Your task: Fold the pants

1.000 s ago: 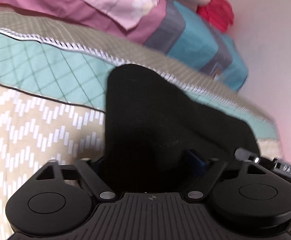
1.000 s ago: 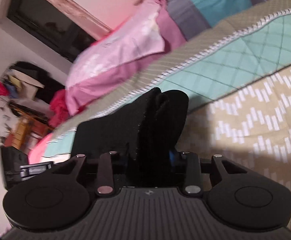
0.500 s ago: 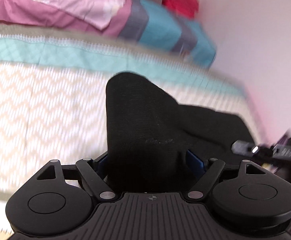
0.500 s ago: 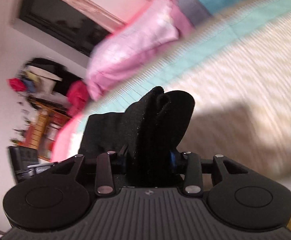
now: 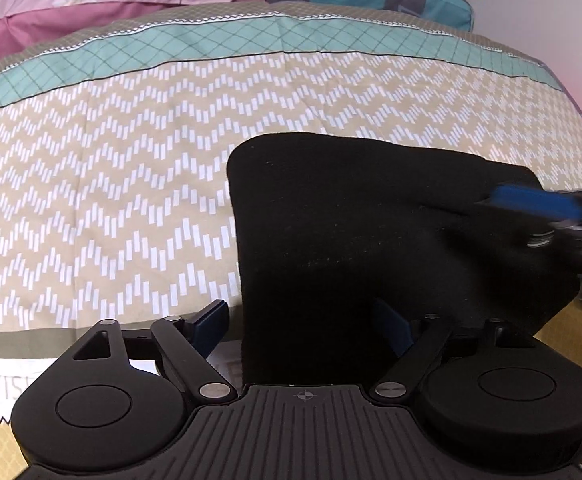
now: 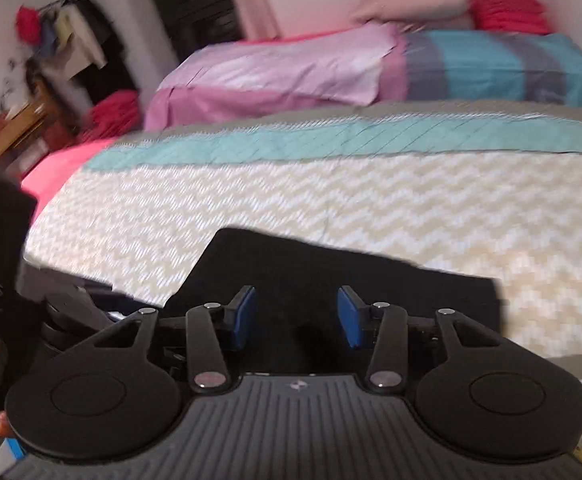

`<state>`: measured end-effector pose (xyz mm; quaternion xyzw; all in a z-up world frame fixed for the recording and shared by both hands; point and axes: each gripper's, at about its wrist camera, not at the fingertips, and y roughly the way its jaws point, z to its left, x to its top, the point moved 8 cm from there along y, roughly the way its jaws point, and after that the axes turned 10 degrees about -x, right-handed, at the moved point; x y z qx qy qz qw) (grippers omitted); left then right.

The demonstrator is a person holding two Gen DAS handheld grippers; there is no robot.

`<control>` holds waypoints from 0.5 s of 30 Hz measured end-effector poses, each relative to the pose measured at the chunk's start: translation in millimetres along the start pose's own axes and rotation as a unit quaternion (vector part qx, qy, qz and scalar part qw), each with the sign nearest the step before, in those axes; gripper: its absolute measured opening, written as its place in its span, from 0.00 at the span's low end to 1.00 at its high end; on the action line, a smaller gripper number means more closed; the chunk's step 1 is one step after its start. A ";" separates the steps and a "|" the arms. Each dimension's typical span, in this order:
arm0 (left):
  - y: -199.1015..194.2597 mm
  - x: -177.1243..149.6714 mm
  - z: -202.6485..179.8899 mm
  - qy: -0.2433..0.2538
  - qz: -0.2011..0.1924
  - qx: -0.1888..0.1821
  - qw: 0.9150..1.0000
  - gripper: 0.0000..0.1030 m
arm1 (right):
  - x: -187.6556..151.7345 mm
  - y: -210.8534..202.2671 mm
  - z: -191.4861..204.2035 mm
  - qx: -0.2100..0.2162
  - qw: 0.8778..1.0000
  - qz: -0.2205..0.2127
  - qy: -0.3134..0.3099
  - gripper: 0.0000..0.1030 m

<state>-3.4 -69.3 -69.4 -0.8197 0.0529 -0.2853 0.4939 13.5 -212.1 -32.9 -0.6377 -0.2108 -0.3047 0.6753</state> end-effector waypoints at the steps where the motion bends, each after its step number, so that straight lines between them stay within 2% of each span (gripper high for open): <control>1: 0.5 -1.1 3.7 -0.004 0.001 -0.002 1.000 1.00 | -0.9 14.3 -11.3 -0.022 1.000 0.010 0.005 0.31; 3: 1.5 -2.0 7.5 -0.010 0.002 -0.004 1.000 1.00 | 1.5 30.5 -51.5 -0.041 0.995 0.035 0.083 0.00; 5: 0.2 -3.8 9.7 -0.015 0.003 -0.004 1.000 1.00 | 14.2 16.4 -82.9 -0.042 0.986 -0.001 0.164 0.03; 6: 0.3 -4.2 10.4 -0.016 0.004 -0.003 1.000 1.00 | 19.7 6.9 -89.9 -0.063 0.984 -0.022 0.166 0.17; 7: 0.1 -3.8 11.0 -0.016 0.004 -0.002 1.000 1.00 | 22.0 0.0 -91.9 -0.086 0.984 -0.027 0.154 0.25; 9: 0.6 -2.8 11.8 -0.018 0.007 0.003 1.000 1.00 | 18.3 -8.7 -80.7 -0.061 0.991 -0.016 0.121 0.27; 10: 0.7 -2.3 11.3 -0.017 0.008 0.006 1.000 1.00 | 12.5 -10.3 -72.1 -0.048 0.994 -0.007 0.099 0.33; 11: 0.9 -1.9 10.4 -0.015 0.009 0.009 1.000 1.00 | 4.7 -10.4 -64.5 -0.053 0.996 0.002 0.067 0.35; 12: -0.6 -1.7 8.7 -0.013 0.010 0.014 1.000 1.00 | -3.5 -8.4 -62.7 -0.079 0.996 0.009 0.032 0.37; 13: -0.8 -1.4 8.0 -0.009 0.011 0.018 1.000 1.00 | -11.9 -3.3 -63.9 -0.108 0.994 0.016 0.013 0.33; 15: -2.5 -1.3 5.6 -0.005 0.013 0.026 1.000 1.00 | -18.1 -8.2 -82.2 -0.132 0.990 0.018 0.039 0.20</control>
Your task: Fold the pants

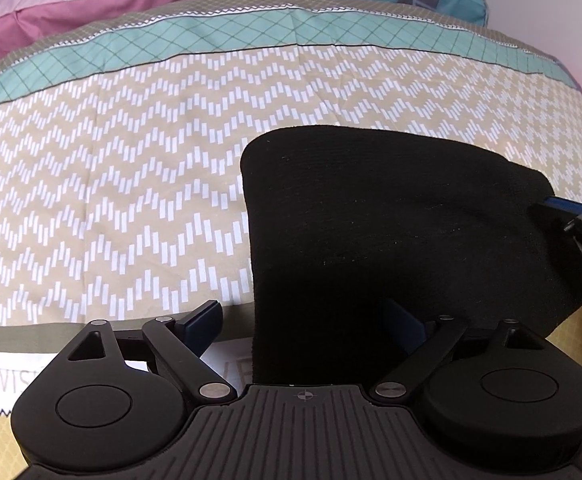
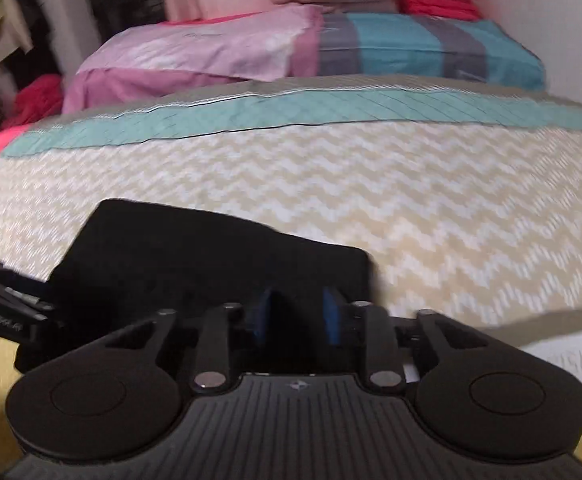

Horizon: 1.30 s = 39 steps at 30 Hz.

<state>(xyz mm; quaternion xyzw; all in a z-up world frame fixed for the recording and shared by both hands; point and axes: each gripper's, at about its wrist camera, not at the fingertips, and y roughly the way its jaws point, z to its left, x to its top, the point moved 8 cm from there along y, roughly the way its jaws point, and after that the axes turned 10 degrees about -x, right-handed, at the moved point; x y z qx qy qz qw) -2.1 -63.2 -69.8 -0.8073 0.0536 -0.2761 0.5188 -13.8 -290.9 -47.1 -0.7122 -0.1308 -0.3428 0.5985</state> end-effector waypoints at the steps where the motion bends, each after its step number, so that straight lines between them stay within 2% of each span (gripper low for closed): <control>1: -0.4 0.2 -0.7 0.002 0.000 0.006 1.000 1.00 | 0.7 -3.8 -11.0 -0.028 1.000 -0.001 0.015 0.31; 2: -0.6 0.2 -1.7 0.005 -0.001 0.012 1.000 1.00 | 3.3 -10.0 -25.7 -0.062 0.998 -0.008 0.020 0.38; 3: -0.6 0.2 -2.7 0.006 -0.001 0.016 1.000 1.00 | 5.2 -17.5 -29.7 -0.074 0.997 -0.020 0.023 0.48; 5: -1.2 0.0 -4.8 0.008 -0.003 0.025 1.000 1.00 | 1.1 -26.0 -23.3 -0.043 0.998 -0.017 0.030 0.50; 7: -2.3 -0.8 -6.2 0.009 -0.006 0.033 0.999 1.00 | -16.0 -30.4 -7.5 -0.025 1.000 0.003 0.006 0.52; 9: -5.4 -2.6 -8.5 0.003 -0.008 0.040 0.999 1.00 | -38.0 -22.7 -0.9 -0.038 0.999 0.032 -0.017 0.55; 10: -8.3 -3.9 -9.9 0.000 -0.009 0.041 0.999 1.00 | -49.0 -25.3 -2.3 -0.043 0.998 0.039 -0.009 0.61; 13: -23.8 -12.4 -15.0 -0.003 -0.015 0.047 0.999 1.00 | -63.0 -39.4 -27.1 -0.052 0.996 0.055 0.052 0.71; 15: -34.9 -19.9 -17.7 -0.004 -0.016 0.050 0.999 1.00 | -71.9 -46.3 -41.0 -0.065 0.993 0.072 0.073 0.72; 19: -52.4 -34.8 -20.1 -0.003 -0.013 0.062 0.998 1.00 | -96.0 -56.6 -46.5 -0.091 0.989 0.098 0.068 0.72; 22: -60.8 -47.2 -18.9 -0.010 -0.008 0.073 0.997 1.00 | -106.7 -63.1 -31.7 -0.082 0.989 0.109 0.064 0.75; 26: -65.3 -60.4 -14.5 -0.029 0.003 0.081 0.996 1.00 | -113.7 -69.6 -1.6 -0.068 0.991 0.109 0.029 0.77; 30: -67.1 -66.3 -15.7 -0.025 0.004 0.091 0.996 1.00 | -119.5 -74.1 18.6 -0.062 0.992 0.106 0.008 0.81; 39: -62.1 -74.7 -30.3 -0.001 0.013 0.093 0.996 1.00 | -129.5 -73.5 24.8 -0.064 0.992 0.109 0.020 0.81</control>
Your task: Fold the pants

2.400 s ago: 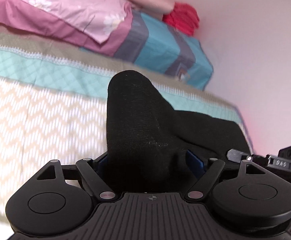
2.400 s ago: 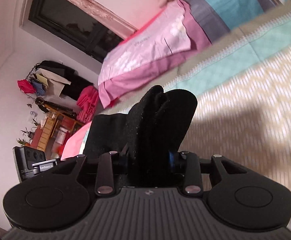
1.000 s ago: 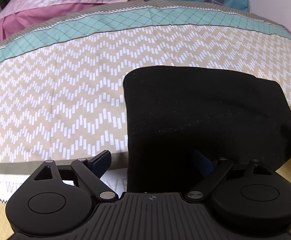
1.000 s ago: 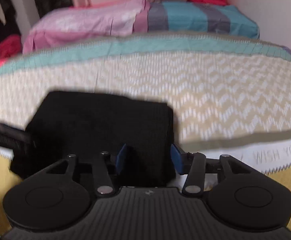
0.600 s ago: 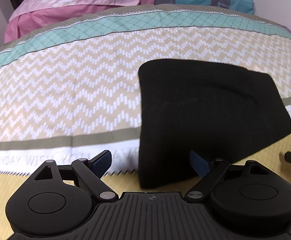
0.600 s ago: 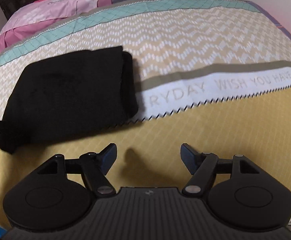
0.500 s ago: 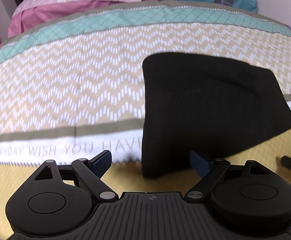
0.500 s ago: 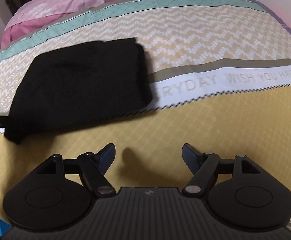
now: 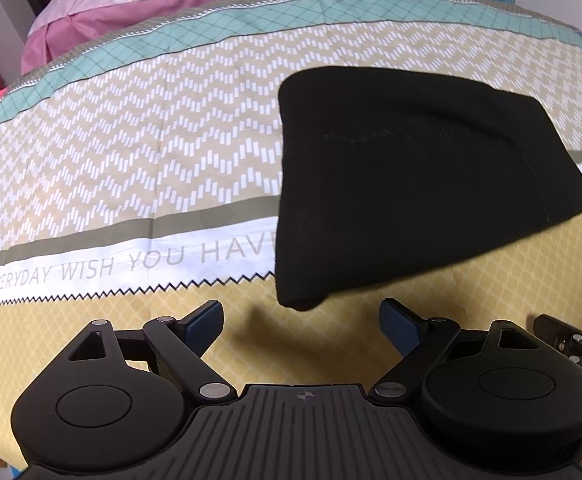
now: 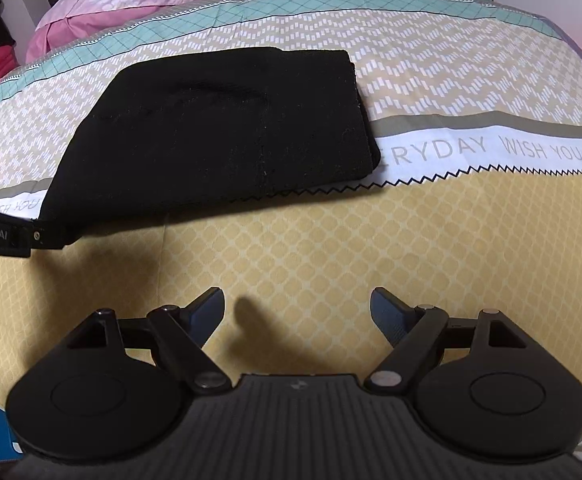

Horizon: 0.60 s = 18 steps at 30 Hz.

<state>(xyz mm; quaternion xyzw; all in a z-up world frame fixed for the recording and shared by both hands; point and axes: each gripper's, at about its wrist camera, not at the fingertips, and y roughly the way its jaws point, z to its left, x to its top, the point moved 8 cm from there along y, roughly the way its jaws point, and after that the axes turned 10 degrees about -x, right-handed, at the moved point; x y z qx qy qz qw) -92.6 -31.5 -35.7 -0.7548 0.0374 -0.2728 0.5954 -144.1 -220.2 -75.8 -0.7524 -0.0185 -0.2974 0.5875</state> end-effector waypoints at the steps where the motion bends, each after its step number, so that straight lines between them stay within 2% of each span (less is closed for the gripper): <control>1: 0.9 -0.8 -0.7 0.002 0.001 0.001 1.000 1.00 | -0.8 0.3 -0.2 -0.001 1.000 0.000 0.002 0.81; 10: 6.9 -5.2 -1.6 0.008 0.013 0.003 1.000 1.00 | -4.7 3.7 3.2 0.003 1.000 0.014 0.017 0.81; 18: 12.6 -6.8 3.5 0.009 0.022 0.010 1.000 1.00 | -0.3 7.9 15.9 0.010 1.000 0.018 0.006 0.81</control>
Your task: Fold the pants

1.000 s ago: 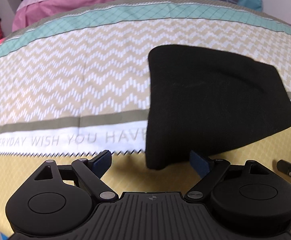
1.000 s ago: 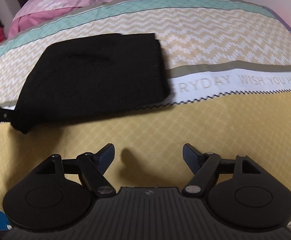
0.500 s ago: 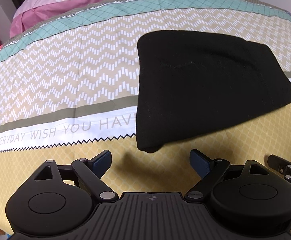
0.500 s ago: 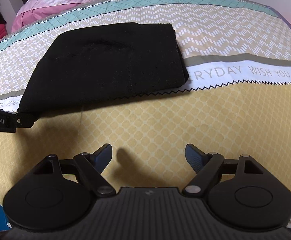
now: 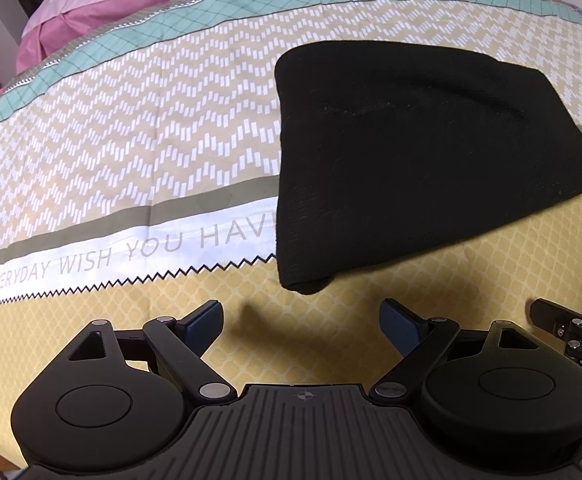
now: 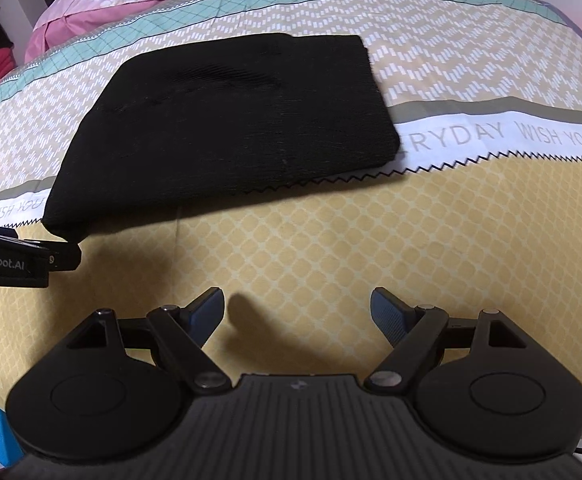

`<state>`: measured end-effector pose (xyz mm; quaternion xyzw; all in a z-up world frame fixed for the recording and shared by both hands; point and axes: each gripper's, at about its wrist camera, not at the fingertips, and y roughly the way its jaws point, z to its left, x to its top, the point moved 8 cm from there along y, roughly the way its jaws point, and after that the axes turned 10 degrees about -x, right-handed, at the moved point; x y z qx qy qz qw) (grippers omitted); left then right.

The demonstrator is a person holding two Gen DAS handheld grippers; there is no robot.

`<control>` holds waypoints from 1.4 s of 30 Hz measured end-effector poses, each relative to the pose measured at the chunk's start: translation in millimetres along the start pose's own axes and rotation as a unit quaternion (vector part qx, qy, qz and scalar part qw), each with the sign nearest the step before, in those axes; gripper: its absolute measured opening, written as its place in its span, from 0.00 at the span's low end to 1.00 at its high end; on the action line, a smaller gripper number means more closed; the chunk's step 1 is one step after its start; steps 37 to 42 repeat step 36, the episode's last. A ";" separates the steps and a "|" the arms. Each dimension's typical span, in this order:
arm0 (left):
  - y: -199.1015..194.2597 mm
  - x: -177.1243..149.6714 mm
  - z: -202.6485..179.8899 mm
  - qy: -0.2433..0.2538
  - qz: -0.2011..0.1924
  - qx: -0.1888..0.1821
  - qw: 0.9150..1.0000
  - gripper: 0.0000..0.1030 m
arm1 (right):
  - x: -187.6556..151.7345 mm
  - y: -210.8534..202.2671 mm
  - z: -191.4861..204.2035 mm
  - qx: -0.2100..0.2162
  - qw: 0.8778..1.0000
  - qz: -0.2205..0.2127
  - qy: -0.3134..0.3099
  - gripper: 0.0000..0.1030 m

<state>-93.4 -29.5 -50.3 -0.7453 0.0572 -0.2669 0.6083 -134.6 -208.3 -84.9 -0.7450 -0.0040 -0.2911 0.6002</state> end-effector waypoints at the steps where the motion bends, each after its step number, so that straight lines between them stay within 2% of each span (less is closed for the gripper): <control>1: 1.3 -0.3 1.2 -0.001 0.002 0.000 1.000 1.00 | 0.8 0.4 1.7 0.000 1.000 0.000 -0.002 0.81; 24: 12.0 1.7 4.3 -0.009 0.018 0.007 1.000 1.00 | 10.8 8.5 13.6 0.009 1.000 0.007 -0.021 0.83; 42: 10.6 -0.1 -4.5 -0.002 0.014 -0.007 1.000 1.00 | 9.8 9.6 8.0 0.007 1.000 0.008 -0.020 0.84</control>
